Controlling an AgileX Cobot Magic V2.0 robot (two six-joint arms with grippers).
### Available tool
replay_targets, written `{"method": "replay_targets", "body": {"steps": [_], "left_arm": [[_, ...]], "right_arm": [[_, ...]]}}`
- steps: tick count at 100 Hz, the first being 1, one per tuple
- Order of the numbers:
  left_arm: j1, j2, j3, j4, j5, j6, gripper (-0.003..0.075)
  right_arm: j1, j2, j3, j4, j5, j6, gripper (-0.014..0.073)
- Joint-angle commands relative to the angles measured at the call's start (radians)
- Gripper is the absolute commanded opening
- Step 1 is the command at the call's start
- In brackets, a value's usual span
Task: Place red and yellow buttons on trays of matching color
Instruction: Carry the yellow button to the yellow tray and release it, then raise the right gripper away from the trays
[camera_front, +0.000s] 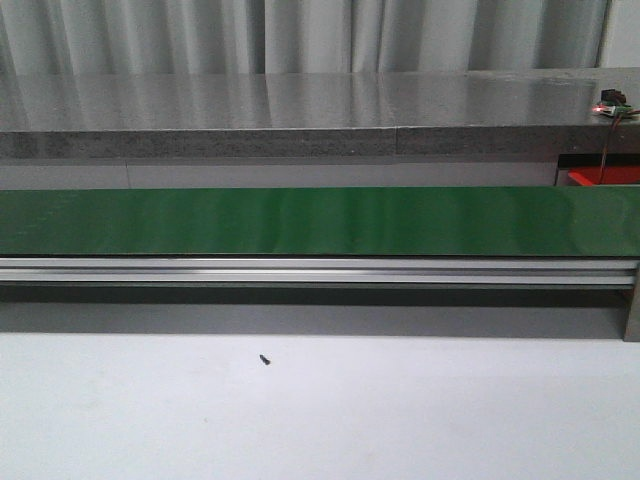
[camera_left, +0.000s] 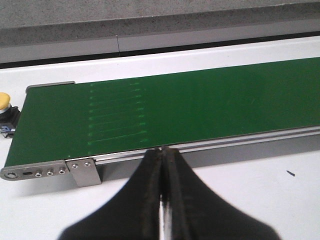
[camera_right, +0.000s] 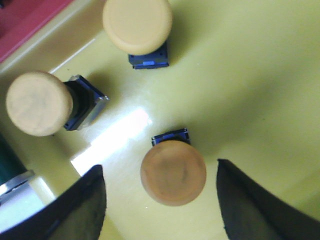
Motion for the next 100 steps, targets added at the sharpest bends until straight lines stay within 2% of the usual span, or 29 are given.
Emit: {"method": "replay_targets", "body": {"steps": [1, 20, 26, 35, 49, 62, 79, 100], "left_arm": [[-0.01, 0.002, -0.028, -0.025, -0.061, 0.002, -0.002], [-0.01, 0.002, -0.028, -0.025, -0.061, 0.002, -0.002], [-0.01, 0.002, -0.028, -0.025, -0.061, 0.002, -0.002], [-0.01, 0.002, -0.028, -0.025, -0.061, 0.002, -0.002], [-0.01, 0.002, -0.028, -0.025, -0.061, 0.002, -0.002], [-0.01, 0.002, -0.028, -0.025, -0.061, 0.002, -0.002], [-0.01, 0.002, -0.028, -0.025, -0.061, 0.002, -0.002], [-0.01, 0.002, -0.028, -0.025, -0.061, 0.002, -0.002]], "right_arm": [[0.022, -0.091, -0.023, -0.012, -0.01, 0.0, 0.0483], [0.155, -0.22, -0.023, -0.044, -0.003, 0.0, 0.0481], [0.212, -0.255, -0.023, -0.056, 0.009, 0.0, 0.0453], [0.285, -0.296, -0.023, -0.063, 0.025, 0.0, 0.0329], [0.367, -0.357, -0.014, -0.063, 0.034, 0.0, 0.0039], [0.429, -0.416, 0.023, -0.063, 0.012, 0.0, -0.0127], [0.486, -0.522, 0.1, -0.063, -0.042, -0.001, -0.0122], [0.508, -0.673, 0.215, -0.065, -0.096, -0.002, -0.0122]]}}
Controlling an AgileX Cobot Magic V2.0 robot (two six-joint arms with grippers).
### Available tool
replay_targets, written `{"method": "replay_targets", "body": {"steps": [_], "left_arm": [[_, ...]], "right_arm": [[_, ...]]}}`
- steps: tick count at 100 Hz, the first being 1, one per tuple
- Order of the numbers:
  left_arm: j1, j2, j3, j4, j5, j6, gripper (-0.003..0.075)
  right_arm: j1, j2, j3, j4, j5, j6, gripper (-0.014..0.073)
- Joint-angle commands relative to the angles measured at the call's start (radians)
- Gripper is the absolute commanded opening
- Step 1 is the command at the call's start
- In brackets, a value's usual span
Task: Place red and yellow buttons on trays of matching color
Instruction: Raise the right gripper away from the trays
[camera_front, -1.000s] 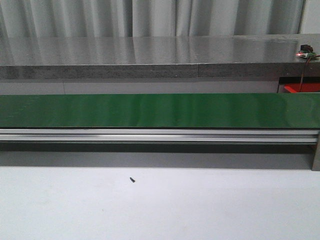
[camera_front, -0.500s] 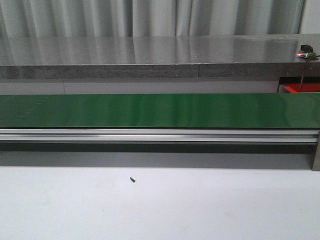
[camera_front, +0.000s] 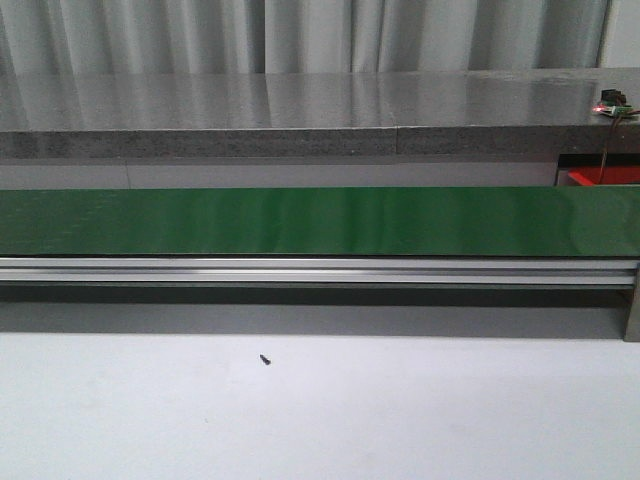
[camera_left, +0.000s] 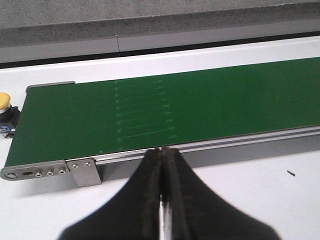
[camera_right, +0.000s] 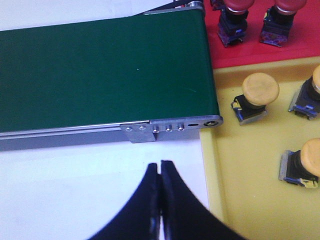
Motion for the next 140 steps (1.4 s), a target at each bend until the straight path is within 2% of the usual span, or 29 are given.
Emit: {"method": "replay_targets", "body": {"steps": [1, 23, 43, 59, 81, 99, 116, 121, 128, 140], "left_arm": [[-0.01, 0.002, -0.028, -0.025, -0.061, 0.002, -0.002], [-0.01, 0.002, -0.028, -0.028, -0.045, 0.002, -0.002], [-0.004, 0.004, -0.03, -0.022, -0.066, -0.012, -0.002], [0.06, 0.058, -0.075, -0.017, -0.063, -0.059, -0.002], [0.231, 0.209, -0.184, -0.012, -0.043, -0.078, -0.002], [0.26, 0.354, -0.289, 0.018, -0.054, -0.078, -0.002], [0.33, 0.504, -0.406, 0.012, -0.04, -0.108, -0.0013], [0.352, 0.547, -0.441, 0.008, -0.029, -0.108, 0.001], [0.377, 0.608, -0.488, 0.008, -0.022, -0.108, 0.0081], [0.403, 0.705, -0.555, 0.008, -0.037, -0.108, 0.0277]], "right_arm": [[0.004, -0.074, 0.023, -0.012, -0.085, -0.004, -0.0122], [0.004, -0.233, 0.148, -0.012, -0.151, -0.004, -0.0122], [0.004, -0.291, 0.165, -0.012, -0.176, -0.004, -0.0122], [0.004, -0.291, 0.165, -0.012, -0.18, -0.004, -0.0122], [0.004, -0.291, 0.165, -0.012, -0.182, -0.004, -0.0122], [0.004, -0.291, 0.165, -0.012, -0.182, -0.004, -0.0122], [0.004, -0.291, 0.165, -0.012, -0.186, -0.004, -0.0122], [0.004, -0.291, 0.165, -0.012, -0.187, -0.004, -0.0122], [0.004, -0.291, 0.165, -0.012, -0.187, -0.004, -0.0122], [0.004, -0.291, 0.165, -0.012, -0.187, -0.004, -0.0122]]}}
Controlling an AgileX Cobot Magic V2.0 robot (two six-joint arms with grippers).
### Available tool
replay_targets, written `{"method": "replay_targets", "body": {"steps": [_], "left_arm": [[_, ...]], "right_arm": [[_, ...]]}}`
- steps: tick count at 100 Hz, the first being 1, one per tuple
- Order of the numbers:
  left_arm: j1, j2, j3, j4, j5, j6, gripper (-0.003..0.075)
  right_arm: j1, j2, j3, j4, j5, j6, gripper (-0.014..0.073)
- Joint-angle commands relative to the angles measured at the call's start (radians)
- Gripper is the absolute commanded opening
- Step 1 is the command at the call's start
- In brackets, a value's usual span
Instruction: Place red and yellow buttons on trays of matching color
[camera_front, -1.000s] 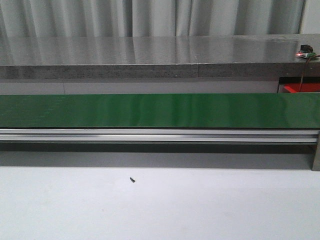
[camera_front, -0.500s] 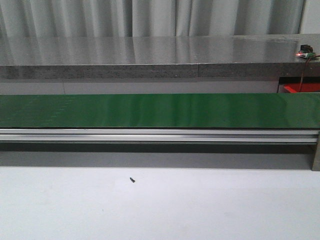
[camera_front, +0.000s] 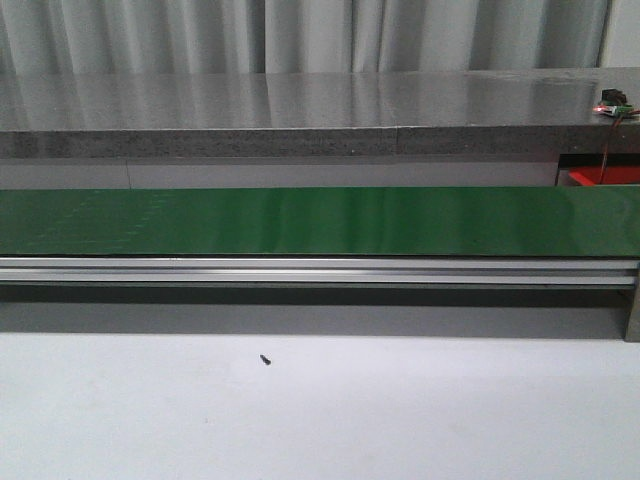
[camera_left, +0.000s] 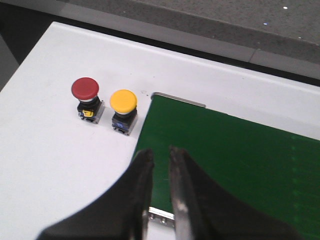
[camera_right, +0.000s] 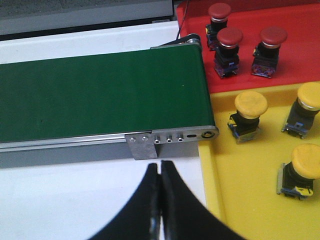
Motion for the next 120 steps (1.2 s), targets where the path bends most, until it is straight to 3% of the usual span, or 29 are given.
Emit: {"method": "replay_targets", "body": {"steps": [1, 14, 24, 45, 75, 120], "left_arm": [[0.017, 0.052, -0.081, -0.022, -0.061, -0.012, 0.029], [0.026, 0.145, -0.147, -0.024, -0.066, -0.012, 0.0525], [0.028, 0.216, -0.206, -0.03, -0.064, -0.043, 0.0624], [0.036, 0.387, -0.338, -0.028, -0.05, -0.208, 0.0618], [0.114, 0.608, -0.516, -0.027, 0.098, -0.36, 0.0618], [0.125, 0.762, -0.587, -0.055, 0.053, -0.382, 0.0618]], "right_arm": [[0.0, 0.0, -0.025, -0.006, -0.08, -0.004, -0.0122], [0.0, 0.0, -0.025, -0.006, -0.08, -0.004, -0.0122], [0.0, 0.0, -0.025, -0.006, -0.081, -0.004, -0.0122], [0.0, 0.0, -0.025, -0.006, -0.081, -0.004, -0.0122], [0.0, 0.0, -0.025, -0.005, -0.081, -0.004, -0.0122], [0.0, 0.0, -0.025, 0.008, -0.081, -0.003, -0.0122]]}}
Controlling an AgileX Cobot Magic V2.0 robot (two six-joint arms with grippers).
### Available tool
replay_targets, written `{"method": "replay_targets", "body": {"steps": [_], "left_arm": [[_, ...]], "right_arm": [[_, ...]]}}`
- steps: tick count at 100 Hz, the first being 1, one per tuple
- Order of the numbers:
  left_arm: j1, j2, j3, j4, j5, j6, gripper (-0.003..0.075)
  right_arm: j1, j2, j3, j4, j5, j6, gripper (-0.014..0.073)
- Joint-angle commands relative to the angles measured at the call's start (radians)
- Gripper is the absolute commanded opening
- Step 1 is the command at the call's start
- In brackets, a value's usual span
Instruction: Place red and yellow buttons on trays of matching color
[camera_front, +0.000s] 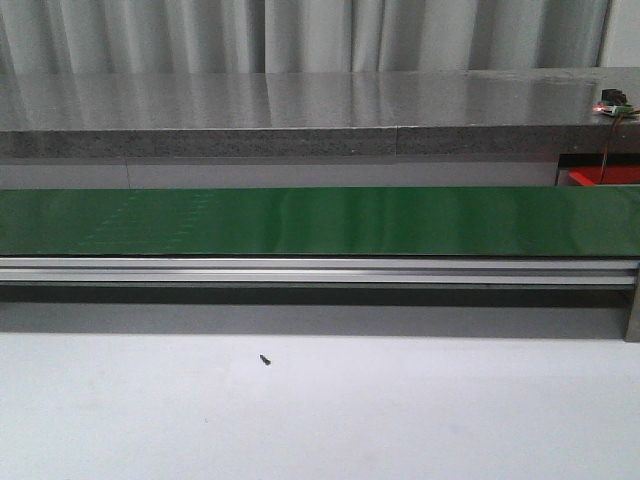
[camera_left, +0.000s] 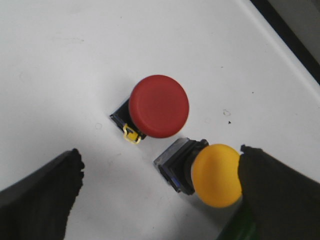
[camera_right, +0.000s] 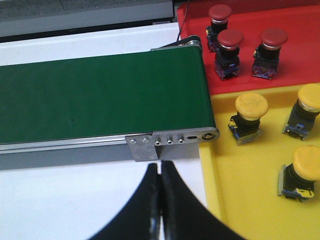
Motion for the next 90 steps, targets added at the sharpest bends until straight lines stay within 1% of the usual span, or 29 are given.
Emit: {"method": "replay_targets", "body": {"steps": [1, 22, 42, 73, 80, 85, 90], "left_arm": [[-0.002, -0.034, -0.047, -0.039, -0.057, -0.008, 0.0618], [-0.002, -0.006, -0.049, -0.069, -0.156, -0.008, 0.0618], [-0.004, 0.037, -0.052, -0.106, -0.163, -0.008, 0.0618], [-0.006, 0.061, -0.052, -0.113, -0.199, -0.008, 0.0615], [-0.006, 0.061, -0.052, -0.113, -0.199, -0.008, 0.0572], [-0.006, 0.061, -0.052, -0.113, -0.199, -0.008, 0.0516], [-0.006, 0.061, -0.052, -0.113, -0.199, -0.008, 0.0439]], "right_arm": [[0.0, 0.0, -0.025, 0.006, -0.075, -0.003, -0.0122], [0.0, 0.0, -0.025, 0.008, -0.075, -0.003, -0.0122], [0.0, 0.0, -0.025, 0.008, -0.075, -0.003, -0.0122], [0.0, 0.0, -0.025, 0.008, -0.075, -0.003, -0.0122], [0.0, 0.0, -0.025, 0.008, -0.075, -0.003, -0.0122], [0.0, 0.0, -0.025, 0.008, -0.075, -0.003, -0.0122], [0.0, 0.0, -0.025, 0.008, -0.076, -0.003, -0.0122]]}}
